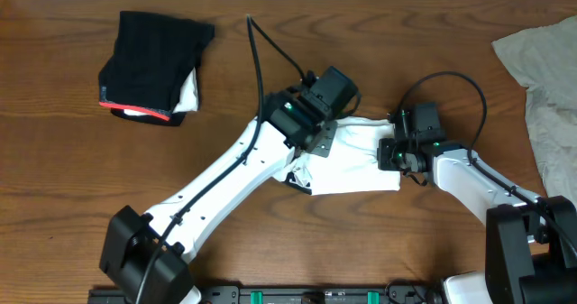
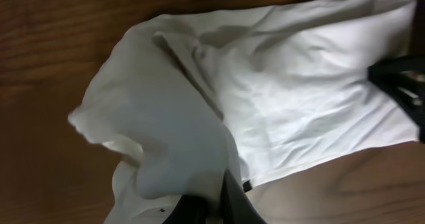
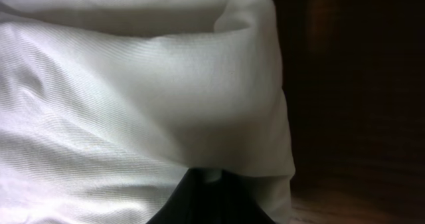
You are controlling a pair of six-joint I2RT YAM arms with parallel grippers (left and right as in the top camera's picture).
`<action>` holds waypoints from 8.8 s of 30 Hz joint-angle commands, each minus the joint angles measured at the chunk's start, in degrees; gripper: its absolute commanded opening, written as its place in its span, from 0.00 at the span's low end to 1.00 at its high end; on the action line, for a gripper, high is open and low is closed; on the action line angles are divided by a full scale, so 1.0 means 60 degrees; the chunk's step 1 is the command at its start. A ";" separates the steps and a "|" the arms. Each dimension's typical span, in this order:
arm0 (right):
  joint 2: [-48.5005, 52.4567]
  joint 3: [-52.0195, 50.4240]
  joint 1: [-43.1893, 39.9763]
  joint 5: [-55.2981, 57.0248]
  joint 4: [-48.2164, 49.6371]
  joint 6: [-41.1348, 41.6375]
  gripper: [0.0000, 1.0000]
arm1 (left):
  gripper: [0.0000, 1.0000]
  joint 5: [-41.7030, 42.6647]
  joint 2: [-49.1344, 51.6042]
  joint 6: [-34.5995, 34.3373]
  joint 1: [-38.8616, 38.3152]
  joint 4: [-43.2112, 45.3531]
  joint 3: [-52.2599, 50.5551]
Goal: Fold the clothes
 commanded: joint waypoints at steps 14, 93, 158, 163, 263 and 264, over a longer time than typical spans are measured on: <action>0.0076 -0.0244 -0.0080 -0.0142 -0.0051 0.0222 0.11 | 0.06 0.0262 0.0994 -0.0718 -0.1089 0.1435 0.0248; -0.1297 -0.0248 -0.0062 0.0794 -0.2444 0.0284 0.04 | 0.92 0.2728 0.2473 -0.1191 -0.1810 0.5559 0.0419; -0.0576 0.1960 0.1974 -0.0448 -0.4710 -0.0998 0.06 | 0.88 0.1563 0.1483 -0.0280 0.1967 0.1548 -0.0117; -0.0576 0.1960 0.1974 0.0117 -0.5166 -0.0554 0.01 | 0.88 0.1566 0.1486 -0.0798 0.1989 0.1588 -0.0452; -0.1577 0.1217 0.1730 0.0754 -0.5020 0.0288 0.01 | 0.82 0.3024 0.1912 -0.0885 0.0459 0.2932 -0.0069; -0.1577 0.1217 0.1734 0.0739 -0.4987 0.0288 0.01 | 0.80 0.3027 0.1967 -0.0896 0.0459 0.2947 -0.0069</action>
